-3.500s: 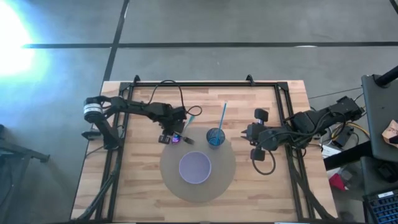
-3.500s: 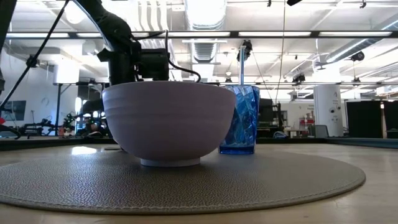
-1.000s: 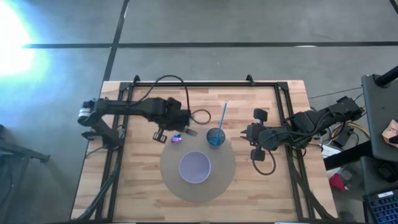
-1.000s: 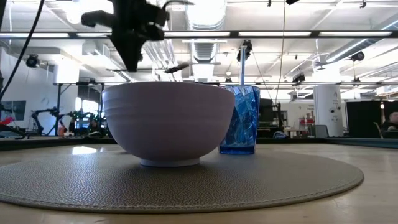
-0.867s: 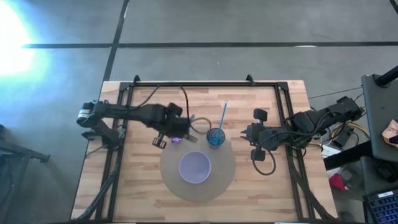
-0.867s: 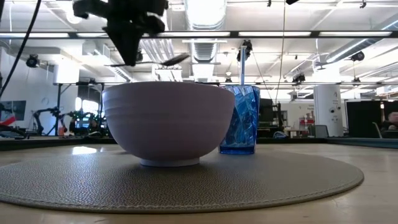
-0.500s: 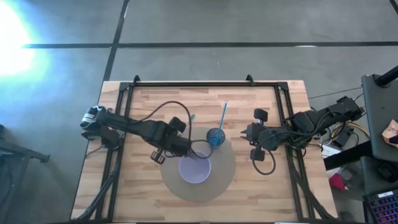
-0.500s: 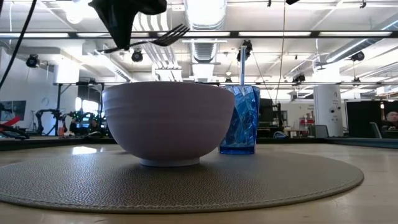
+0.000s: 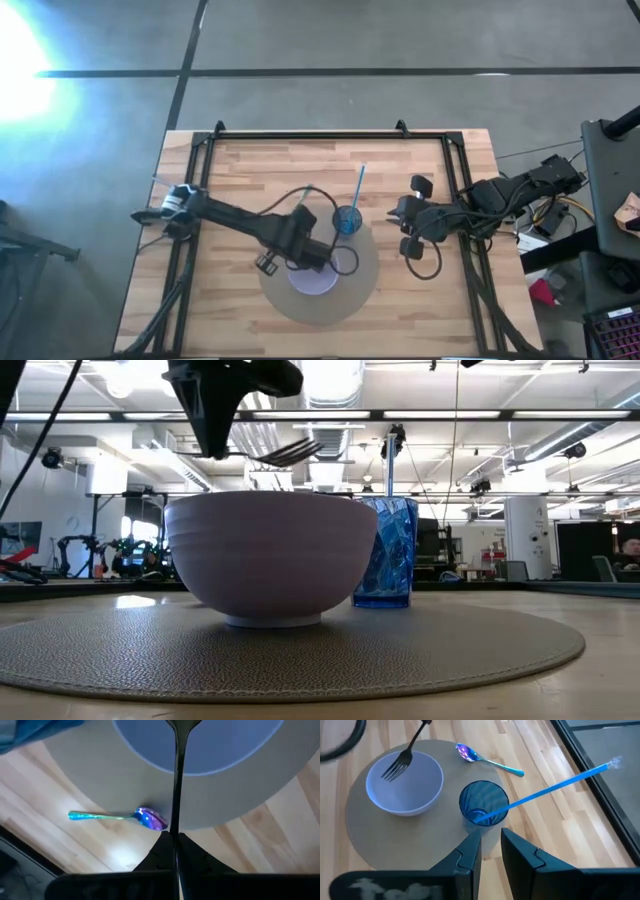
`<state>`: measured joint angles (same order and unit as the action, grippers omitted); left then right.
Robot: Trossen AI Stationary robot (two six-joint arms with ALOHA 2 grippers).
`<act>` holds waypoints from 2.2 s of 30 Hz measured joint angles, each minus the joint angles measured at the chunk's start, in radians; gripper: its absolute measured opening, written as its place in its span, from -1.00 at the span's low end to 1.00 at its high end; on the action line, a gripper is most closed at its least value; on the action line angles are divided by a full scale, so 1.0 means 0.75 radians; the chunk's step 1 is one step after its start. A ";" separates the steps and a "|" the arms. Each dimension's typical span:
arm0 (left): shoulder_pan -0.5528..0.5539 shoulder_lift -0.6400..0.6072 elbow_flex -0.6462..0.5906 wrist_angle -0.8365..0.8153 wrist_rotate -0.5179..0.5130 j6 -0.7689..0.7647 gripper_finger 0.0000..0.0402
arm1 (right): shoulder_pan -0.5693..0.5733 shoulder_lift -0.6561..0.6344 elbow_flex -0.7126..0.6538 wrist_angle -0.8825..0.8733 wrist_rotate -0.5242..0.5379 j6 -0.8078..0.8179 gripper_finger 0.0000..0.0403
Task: Pick & Place Utensil
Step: Put the fork into the bowl
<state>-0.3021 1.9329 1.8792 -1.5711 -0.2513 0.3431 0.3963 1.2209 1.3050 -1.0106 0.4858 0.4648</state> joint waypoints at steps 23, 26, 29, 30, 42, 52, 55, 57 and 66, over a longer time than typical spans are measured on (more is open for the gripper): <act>-0.052 0.115 -0.072 0.001 -0.033 -0.051 -1.00 | 0.000 0.000 0.000 0.010 0.001 0.009 -0.66; -0.051 0.115 -0.072 0.000 -0.062 -0.018 -0.99 | 0.000 0.000 0.000 0.010 0.004 0.007 -0.66; -0.051 0.116 -0.073 0.001 -0.089 0.013 -0.99 | 0.000 0.000 0.000 0.010 0.005 0.005 -0.66; -0.050 0.116 -0.077 0.001 -0.103 0.024 -0.99 | 0.000 0.000 0.000 0.010 0.005 0.005 -0.66; -0.059 0.117 -0.193 0.022 -0.316 0.103 -0.99 | 0.000 0.000 0.000 0.026 0.006 0.005 -0.66; -0.090 0.117 -0.189 0.089 -0.380 0.179 -0.99 | 0.000 0.000 0.000 0.028 0.014 0.005 -0.66; -0.119 0.117 -0.189 0.125 -0.458 0.225 -0.99 | 0.000 0.000 0.000 0.028 0.014 0.005 -0.66; -0.136 0.117 -0.194 0.151 -0.521 0.266 -0.99 | 0.000 0.000 0.000 0.029 0.014 0.005 -0.66; -0.160 0.116 -0.244 0.201 -0.617 0.352 -0.98 | 0.000 0.000 0.000 0.029 0.014 0.009 -0.66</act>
<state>-0.4222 2.0197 1.6966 -1.4205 -0.7138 0.6071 0.3965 1.2209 1.3048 -0.9886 0.4961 0.4716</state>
